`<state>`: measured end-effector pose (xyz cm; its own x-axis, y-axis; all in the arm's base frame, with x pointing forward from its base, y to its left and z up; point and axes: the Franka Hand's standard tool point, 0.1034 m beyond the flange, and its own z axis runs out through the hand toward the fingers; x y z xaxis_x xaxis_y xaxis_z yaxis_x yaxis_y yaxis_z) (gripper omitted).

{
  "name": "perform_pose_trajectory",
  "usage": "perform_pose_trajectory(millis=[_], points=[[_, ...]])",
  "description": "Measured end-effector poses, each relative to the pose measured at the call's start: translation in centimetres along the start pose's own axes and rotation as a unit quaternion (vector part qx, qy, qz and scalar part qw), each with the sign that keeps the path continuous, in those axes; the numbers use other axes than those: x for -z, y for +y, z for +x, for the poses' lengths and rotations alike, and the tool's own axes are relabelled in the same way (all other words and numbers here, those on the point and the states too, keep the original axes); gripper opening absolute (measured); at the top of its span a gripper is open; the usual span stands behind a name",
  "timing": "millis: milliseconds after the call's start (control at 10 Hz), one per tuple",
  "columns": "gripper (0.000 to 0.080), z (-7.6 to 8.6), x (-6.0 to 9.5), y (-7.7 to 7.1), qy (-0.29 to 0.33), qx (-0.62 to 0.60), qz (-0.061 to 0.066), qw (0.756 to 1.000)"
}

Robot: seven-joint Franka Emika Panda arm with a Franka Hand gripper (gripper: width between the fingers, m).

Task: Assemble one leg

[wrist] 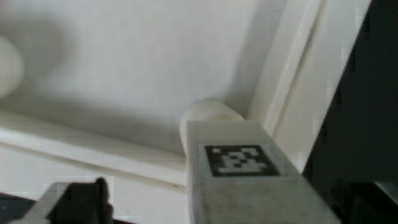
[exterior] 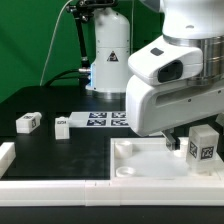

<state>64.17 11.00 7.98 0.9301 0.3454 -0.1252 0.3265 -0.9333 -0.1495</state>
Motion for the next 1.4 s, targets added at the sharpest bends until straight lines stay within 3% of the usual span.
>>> perform_pose_trajectory(millis=[100,200,300,600,900,1400], points=[[0.0502,0.01,0.00,-0.01,0.000,0.000,0.000,1.000],[0.0364,0.01,0.00,0.00,0.000,0.000,0.000,1.000],[0.0290,0.01,0.00,0.00,0.000,0.000,0.000,1.000],[0.0290,0.02,0.00,-0.02,0.000,-0.021,0.000,1.000],[0.0290,0.05,-0.02,-0.18,0.001,-0.135,0.002,0.991],[0.0291,0.31,-0.22,-0.68,0.011,-0.411,0.014,0.911]])
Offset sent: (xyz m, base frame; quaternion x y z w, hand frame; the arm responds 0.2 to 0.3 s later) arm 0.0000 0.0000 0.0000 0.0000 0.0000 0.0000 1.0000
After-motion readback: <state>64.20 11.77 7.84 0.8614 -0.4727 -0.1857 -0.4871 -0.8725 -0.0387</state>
